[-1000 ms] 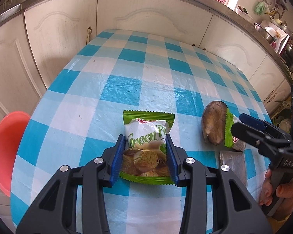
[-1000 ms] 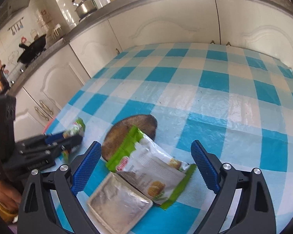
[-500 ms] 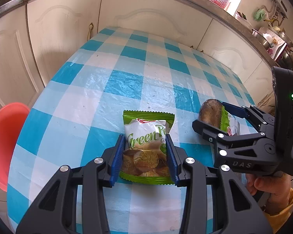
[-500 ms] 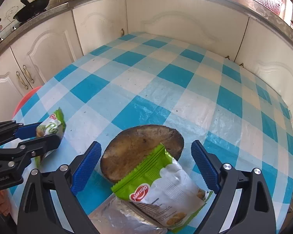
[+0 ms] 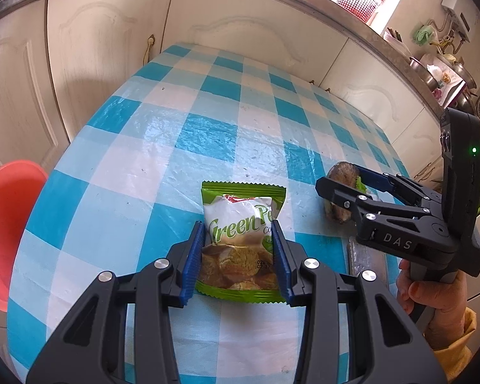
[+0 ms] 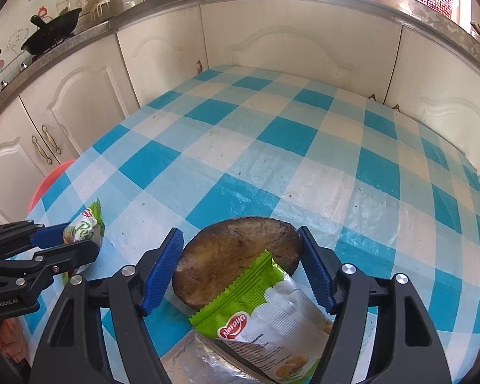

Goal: Collect trash

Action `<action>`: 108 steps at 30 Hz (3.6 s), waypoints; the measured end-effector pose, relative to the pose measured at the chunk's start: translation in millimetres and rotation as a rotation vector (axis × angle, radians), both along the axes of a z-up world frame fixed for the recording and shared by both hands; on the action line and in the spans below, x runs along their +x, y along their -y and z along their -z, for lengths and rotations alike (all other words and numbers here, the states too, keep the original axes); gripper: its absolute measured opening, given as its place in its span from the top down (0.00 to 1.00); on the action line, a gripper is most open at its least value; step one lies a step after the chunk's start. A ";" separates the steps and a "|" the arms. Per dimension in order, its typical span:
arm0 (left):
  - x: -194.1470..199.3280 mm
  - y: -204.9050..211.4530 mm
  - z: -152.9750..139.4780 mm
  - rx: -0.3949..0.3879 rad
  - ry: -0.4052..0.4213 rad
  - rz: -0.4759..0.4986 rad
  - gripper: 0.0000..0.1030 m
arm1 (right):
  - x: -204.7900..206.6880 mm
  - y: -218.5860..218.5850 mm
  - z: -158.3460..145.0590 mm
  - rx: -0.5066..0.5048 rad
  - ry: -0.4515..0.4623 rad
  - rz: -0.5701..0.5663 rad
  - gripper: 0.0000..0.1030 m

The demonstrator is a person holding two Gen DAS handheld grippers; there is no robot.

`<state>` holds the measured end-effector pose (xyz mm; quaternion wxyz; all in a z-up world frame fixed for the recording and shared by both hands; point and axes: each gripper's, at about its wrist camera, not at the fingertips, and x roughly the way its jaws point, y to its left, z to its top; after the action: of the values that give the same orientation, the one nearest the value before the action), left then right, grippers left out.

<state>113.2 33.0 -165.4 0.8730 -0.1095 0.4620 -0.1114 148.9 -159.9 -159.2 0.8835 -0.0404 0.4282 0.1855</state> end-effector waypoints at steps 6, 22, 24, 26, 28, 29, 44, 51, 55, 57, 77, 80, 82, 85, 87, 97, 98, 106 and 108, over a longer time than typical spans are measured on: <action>-0.9 -7.3 0.3 -0.016 0.003 0.002 0.59 | -4.3 5.2 -17.8 0.101 0.044 0.019 0.76; -3.0 -19.3 -0.1 -0.046 0.011 0.005 0.59 | -4.5 -21.9 1.3 0.064 -0.042 -0.022 0.12; -3.5 -21.5 0.1 -0.053 0.011 0.004 0.59 | -5.6 -32.1 5.3 0.020 -0.044 -0.032 0.12; -3.6 -22.6 0.1 -0.056 0.012 0.006 0.59 | -6.9 -36.9 4.7 -0.009 -0.027 -0.025 0.12; -4.4 -23.3 0.2 -0.060 0.014 0.010 0.59 | -6.1 -41.0 7.1 -0.041 -0.028 -0.024 0.20; -4.7 -23.9 0.2 -0.063 0.014 0.011 0.59 | -6.2 -42.9 7.4 -0.051 -0.024 -0.028 0.22; -11.1 -52.4 -0.3 -0.114 0.033 -0.023 0.59 | -10.6 -43.7 -4.0 -0.026 0.028 0.027 0.23; -17.1 -78.4 -10.1 -0.100 0.073 -0.077 0.59 | -18.6 -62.3 -22.8 -0.026 0.068 0.013 0.23; -21.2 -100.6 -13.9 -0.088 0.086 -0.128 0.59 | -21.1 -76.7 -30.5 -0.011 0.074 -0.008 0.23; -23.5 -112.6 -15.3 -0.082 0.090 -0.154 0.59 | -22.4 -86.9 -33.7 -0.001 0.074 -0.027 0.23; -44.9 -222.9 7.9 0.051 0.048 -0.410 0.59 | -45.7 -260.9 -49.5 -0.019 0.083 -0.382 0.23; -44.5 -234.0 18.2 0.052 0.019 -0.432 0.59 | -45.6 -281.6 -47.7 -0.038 0.087 -0.421 0.23; -47.0 -240.7 23.9 0.051 0.006 -0.445 0.59 | -46.1 -297.2 -45.1 -0.061 0.096 -0.449 0.23; -48.2 -249.8 32.8 0.043 -0.019 -0.464 0.59 | -45.2 -316.1 -38.8 -0.080 0.091 -0.481 0.23; -48.9 -256.0 38.1 0.034 -0.032 -0.480 0.57 | -42.5 -327.3 -33.1 -0.095 0.085 -0.491 0.23; -56.5 -277.4 50.0 0.010 -0.059 -0.558 0.20 | -29.3 -304.4 -32.7 -0.009 0.084 -0.378 0.13; -57.7 -278.3 48.9 0.008 -0.059 -0.566 0.18 | -28.3 -296.0 -35.6 0.009 0.083 -0.356 0.13; -59.7 -275.8 37.3 0.012 -0.056 -0.574 0.14 | -36.7 -222.7 -49.1 0.095 0.107 -0.192 0.12; -58.8 -270.0 32.9 0.010 -0.053 -0.560 0.14 | -42.5 -203.0 -48.5 0.110 0.115 -0.149 0.12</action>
<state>54.4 303.1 -198.3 0.8580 -0.2314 0.4370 0.1392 106.4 43.2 -110.6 0.8912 -0.0343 0.3618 0.2713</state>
